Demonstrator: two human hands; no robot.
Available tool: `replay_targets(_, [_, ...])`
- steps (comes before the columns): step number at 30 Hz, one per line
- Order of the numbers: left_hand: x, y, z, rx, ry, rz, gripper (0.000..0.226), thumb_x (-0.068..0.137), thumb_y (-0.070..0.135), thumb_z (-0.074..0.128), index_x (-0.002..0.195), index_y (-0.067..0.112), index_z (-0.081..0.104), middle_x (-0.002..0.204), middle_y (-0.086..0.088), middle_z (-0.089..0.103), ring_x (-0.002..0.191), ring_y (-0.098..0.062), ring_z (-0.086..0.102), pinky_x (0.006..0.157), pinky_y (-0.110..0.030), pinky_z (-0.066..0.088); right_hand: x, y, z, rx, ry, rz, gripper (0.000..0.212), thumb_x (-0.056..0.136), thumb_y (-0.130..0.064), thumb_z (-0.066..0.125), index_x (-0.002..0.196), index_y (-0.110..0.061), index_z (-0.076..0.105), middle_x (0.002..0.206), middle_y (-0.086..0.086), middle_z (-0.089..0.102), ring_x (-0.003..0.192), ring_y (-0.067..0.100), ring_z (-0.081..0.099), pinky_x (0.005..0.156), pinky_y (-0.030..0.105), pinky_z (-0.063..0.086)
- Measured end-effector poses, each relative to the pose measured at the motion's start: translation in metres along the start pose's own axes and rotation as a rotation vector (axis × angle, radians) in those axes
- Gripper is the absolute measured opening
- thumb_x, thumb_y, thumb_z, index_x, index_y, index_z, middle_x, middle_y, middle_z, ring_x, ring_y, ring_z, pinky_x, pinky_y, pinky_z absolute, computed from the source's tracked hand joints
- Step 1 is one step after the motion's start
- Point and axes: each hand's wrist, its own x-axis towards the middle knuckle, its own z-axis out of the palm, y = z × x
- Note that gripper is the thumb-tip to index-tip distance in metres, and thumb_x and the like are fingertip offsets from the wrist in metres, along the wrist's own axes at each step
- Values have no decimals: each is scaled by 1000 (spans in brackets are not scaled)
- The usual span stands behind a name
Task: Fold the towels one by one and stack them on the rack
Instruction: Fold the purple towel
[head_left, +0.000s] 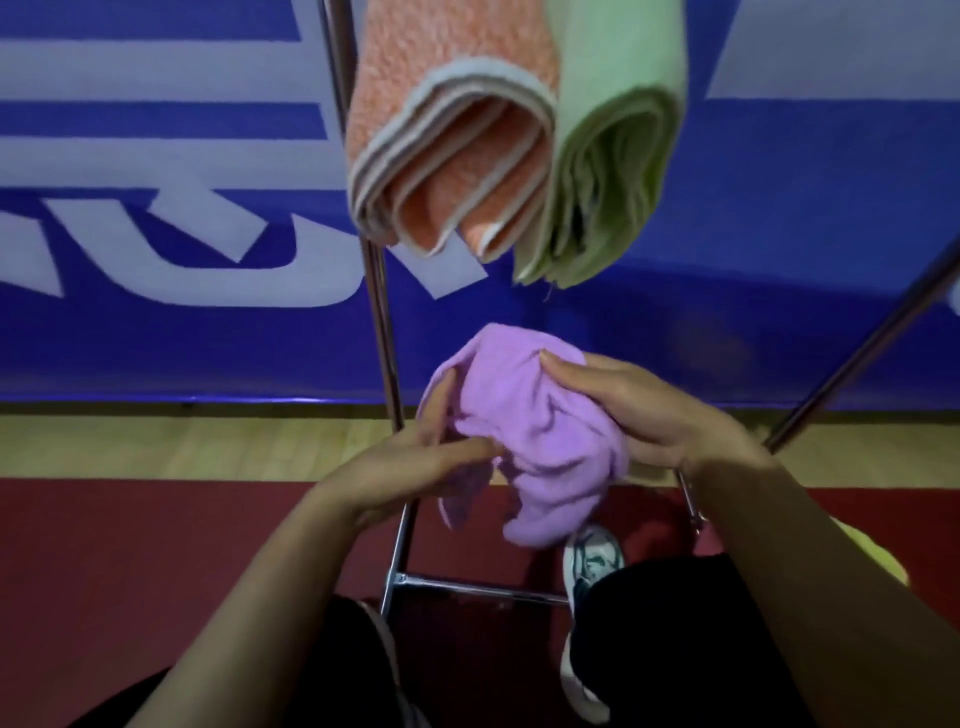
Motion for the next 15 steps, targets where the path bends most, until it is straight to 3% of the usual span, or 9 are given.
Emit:
replay_targets(2, [-6, -11, -20, 436, 7, -29, 116, 81, 53, 81, 162, 38, -1, 121, 6, 74, 108, -9, 71, 104, -40, 55, 0, -1, 7, -101, -1, 38, 26, 105, -21, 53, 114, -5, 72, 110, 20, 76, 95, 25, 75, 80, 33, 62])
replay_targets(4, [-8, -21, -33, 564, 66, -54, 119, 79, 57, 83, 160, 24, 2, 123, -2, 70, 100, -9, 73, 95, -40, 60, 7, -1, 13, -224, -2, 81, 23, 103, -21, 56, 113, -7, 71, 107, 13, 78, 93, 19, 74, 78, 26, 61])
replay_targets(6, [-10, -19, -32, 677, 137, 77, 125, 69, 65, 81, 160, 24, 7, 152, -10, 42, 133, -15, 57, 109, -41, 51, 16, 4, 20, -286, -10, 135, 20, 102, -21, 57, 107, -8, 71, 96, 8, 79, 86, 15, 75, 78, 24, 61])
replay_targets(7, [-9, -19, -28, 717, 141, 215, 116, 70, 57, 82, 159, 19, 17, 157, -6, 35, 144, -9, 44, 115, -36, 45, 21, 6, 24, -324, -44, 164, 19, 102, -22, 57, 107, -10, 70, 90, 4, 79, 82, 13, 75, 78, 25, 61])
replay_targets(8, [-7, -16, -24, 690, 137, 340, 90, 76, 41, 85, 149, 17, 38, 152, 2, 45, 140, 3, 43, 112, -30, 45, 22, 7, 28, -367, -68, 178, 18, 102, -24, 56, 110, -13, 68, 86, -1, 79, 79, 10, 75, 77, 25, 62])
replay_targets(9, [-7, -9, -18, 631, 132, 384, 55, 82, 23, 85, 129, 22, 56, 133, 15, 62, 121, 14, 53, 100, -23, 49, 23, 7, 28, -372, -74, 179, 22, 102, -26, 55, 117, -14, 67, 84, -5, 79, 78, 8, 75, 76, 24, 62])
replay_targets(11, [-8, 2, -16, 534, 187, 296, 14, 92, 16, 76, 92, 29, 70, 82, 22, 70, 75, 9, 57, 71, -22, 48, 23, 2, 23, -321, -119, 148, 35, 104, -24, 55, 137, -14, 61, 101, -1, 80, 95, 14, 76, 89, 28, 60])
replay_targets(13, [-7, 6, -22, 500, 363, 249, 17, 95, 25, 66, 81, 19, 73, 69, 6, 68, 66, -3, 50, 59, -28, 46, 19, -6, 12, -405, -269, 99, 40, 101, -22, 62, 141, -13, 59, 129, 14, 69, 124, 31, 65, 109, 41, 49])
replay_targets(15, [-8, 10, -34, 456, 539, 271, 21, 93, 25, 59, 81, 14, 71, 71, -5, 69, 65, -7, 50, 56, -32, 45, 22, -6, -3, -837, -295, 125, 40, 92, -30, 75, 129, -19, 63, 124, 6, 70, 119, 27, 66, 105, 35, 52])
